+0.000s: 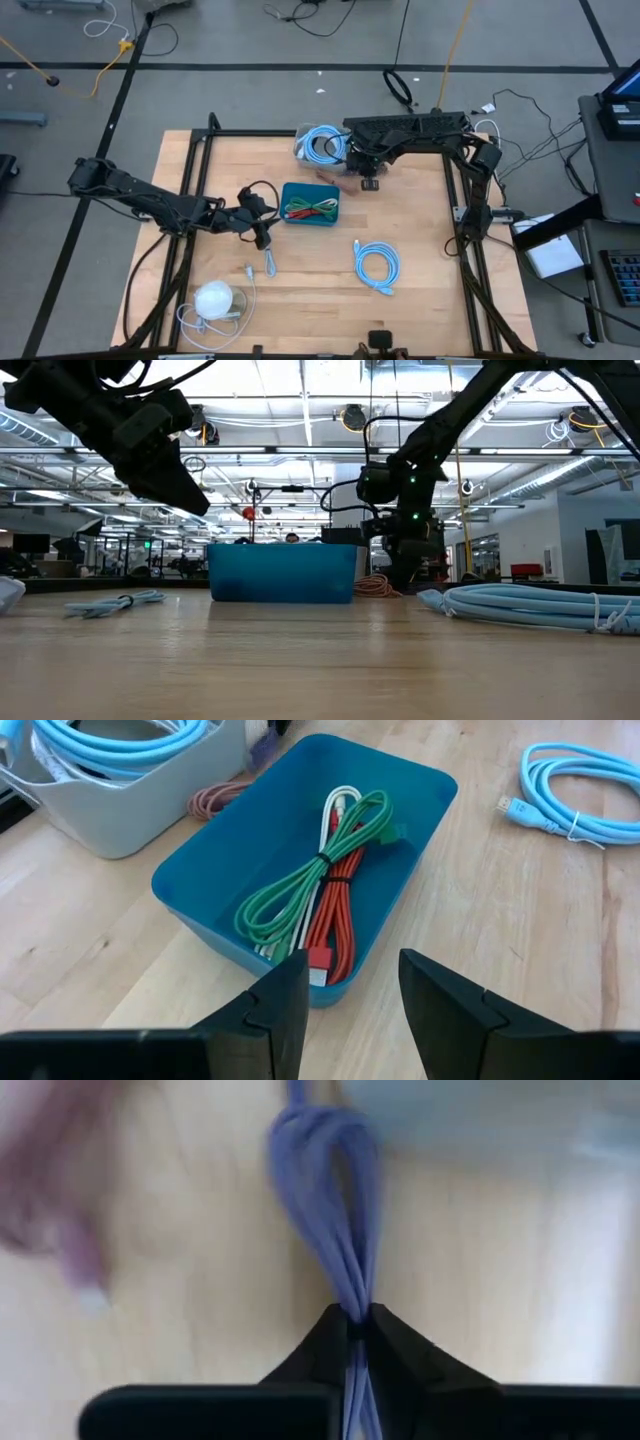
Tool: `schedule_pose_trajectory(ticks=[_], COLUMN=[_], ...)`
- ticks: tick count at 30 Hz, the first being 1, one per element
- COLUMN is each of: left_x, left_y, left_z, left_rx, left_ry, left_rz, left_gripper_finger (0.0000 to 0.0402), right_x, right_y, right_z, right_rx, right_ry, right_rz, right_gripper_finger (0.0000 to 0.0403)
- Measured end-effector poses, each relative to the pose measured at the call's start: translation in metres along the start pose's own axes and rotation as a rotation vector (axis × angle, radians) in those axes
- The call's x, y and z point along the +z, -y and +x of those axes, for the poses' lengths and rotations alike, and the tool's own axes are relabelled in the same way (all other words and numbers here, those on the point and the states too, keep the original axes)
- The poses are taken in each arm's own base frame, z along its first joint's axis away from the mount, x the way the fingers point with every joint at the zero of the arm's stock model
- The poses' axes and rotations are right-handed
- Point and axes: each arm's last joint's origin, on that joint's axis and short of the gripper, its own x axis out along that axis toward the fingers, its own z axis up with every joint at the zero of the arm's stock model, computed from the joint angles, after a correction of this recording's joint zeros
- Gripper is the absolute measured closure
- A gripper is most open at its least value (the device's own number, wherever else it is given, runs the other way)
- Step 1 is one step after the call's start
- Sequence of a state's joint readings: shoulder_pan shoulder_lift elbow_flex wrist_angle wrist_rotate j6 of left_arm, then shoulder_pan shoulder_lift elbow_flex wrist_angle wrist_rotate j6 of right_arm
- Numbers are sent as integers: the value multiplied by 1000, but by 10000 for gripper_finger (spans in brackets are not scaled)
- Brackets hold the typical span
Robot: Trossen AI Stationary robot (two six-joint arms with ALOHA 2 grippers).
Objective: Pick & Place USB Port
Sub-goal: Put the purple charger cable into the blue bin
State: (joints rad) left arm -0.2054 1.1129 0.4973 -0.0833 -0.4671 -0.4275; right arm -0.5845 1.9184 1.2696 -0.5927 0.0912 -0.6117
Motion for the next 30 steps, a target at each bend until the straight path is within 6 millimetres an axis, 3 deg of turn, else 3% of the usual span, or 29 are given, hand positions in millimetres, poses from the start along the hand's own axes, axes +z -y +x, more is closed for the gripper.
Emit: schedule_pose_trajectory(ticks=[4, 8, 12, 15, 21, 25, 30], left_x=[-1, -3, -4, -5, -5, -5, -3], left_y=[2, 5, 7, 6, 6, 5, 2], left_z=[-1, -3, -4, -4, -4, -3, -2], left_rx=[-15, -29, -35, -27, -14, 6, 20], left_ry=[-6, -8, -12, -20, -18, -10, -9], left_rz=[6, 1, 8, 13, 21, 36, 29], left_gripper_finger=[243, 243, 243, 243, 243, 243, 243], right_x=[-8, -6, 0, 8, 29, 45, 57], right_y=[-1, -11, -36, -68, -136, -173, -190], right_z=[-26, -62, -95, -113, -127, -123, -127], right_rx=[-131, -228, -193, -189, -202, -267, -330], right_ry=[-95, -33, 135, 200, 281, 344, 388], right_rz=[74, 117, 156, 123, -1, -82, -94], right_gripper_finger=[387, 392, 392, 392, 392, 392, 393])
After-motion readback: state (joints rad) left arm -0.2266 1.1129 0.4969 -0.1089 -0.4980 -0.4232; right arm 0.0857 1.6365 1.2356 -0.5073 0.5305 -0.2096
